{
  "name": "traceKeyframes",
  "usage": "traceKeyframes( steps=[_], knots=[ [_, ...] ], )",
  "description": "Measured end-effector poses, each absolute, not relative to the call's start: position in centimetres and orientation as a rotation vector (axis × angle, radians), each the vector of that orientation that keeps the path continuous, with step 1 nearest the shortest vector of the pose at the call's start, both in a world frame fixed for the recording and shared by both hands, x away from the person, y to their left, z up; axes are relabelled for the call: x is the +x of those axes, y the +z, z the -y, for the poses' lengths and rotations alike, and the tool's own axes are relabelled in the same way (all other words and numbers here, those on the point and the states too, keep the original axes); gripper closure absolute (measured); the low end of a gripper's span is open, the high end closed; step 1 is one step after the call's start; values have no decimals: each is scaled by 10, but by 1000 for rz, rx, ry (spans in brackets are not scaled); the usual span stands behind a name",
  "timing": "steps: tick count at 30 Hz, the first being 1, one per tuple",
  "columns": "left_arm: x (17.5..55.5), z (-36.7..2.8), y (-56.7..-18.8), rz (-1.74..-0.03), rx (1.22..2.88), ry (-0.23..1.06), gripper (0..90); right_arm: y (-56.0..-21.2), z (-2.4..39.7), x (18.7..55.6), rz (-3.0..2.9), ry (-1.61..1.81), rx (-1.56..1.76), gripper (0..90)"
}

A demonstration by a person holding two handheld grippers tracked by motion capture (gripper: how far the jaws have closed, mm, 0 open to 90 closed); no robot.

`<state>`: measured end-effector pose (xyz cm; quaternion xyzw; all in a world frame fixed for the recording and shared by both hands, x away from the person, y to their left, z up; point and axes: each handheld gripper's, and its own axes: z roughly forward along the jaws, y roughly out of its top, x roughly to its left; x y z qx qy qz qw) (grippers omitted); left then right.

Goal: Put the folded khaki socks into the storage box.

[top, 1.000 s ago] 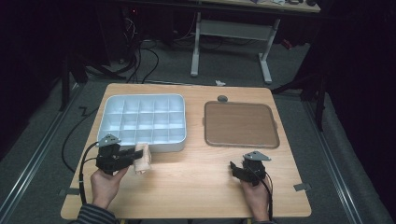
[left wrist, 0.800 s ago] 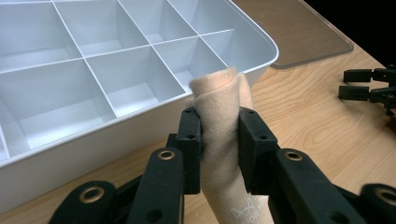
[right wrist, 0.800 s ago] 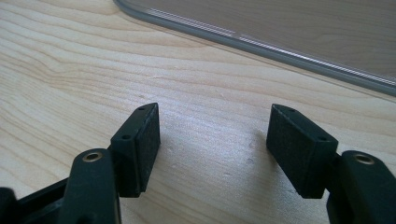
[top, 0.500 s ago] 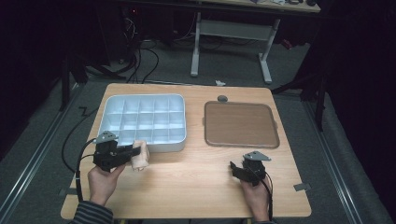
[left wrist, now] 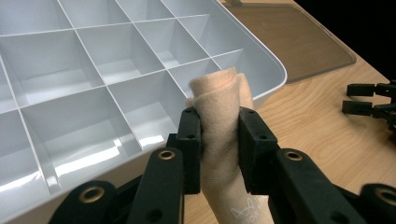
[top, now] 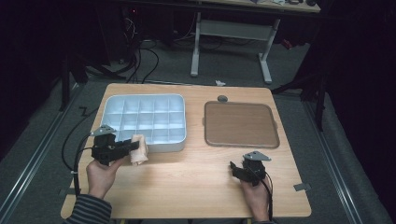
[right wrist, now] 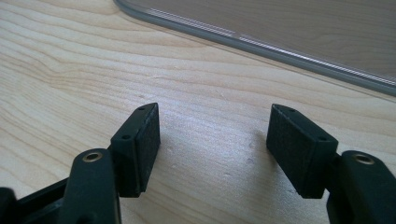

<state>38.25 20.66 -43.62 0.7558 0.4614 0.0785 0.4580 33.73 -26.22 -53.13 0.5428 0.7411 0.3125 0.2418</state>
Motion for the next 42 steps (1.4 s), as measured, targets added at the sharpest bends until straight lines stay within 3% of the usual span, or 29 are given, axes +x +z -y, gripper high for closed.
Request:
traceKeyframes(
  steps=[42],
  knots=[
    [424, -193, -421, -1118, 1895, 137, 729, -531, 262, 337, -2027, 854, 1484, 352]
  ],
)
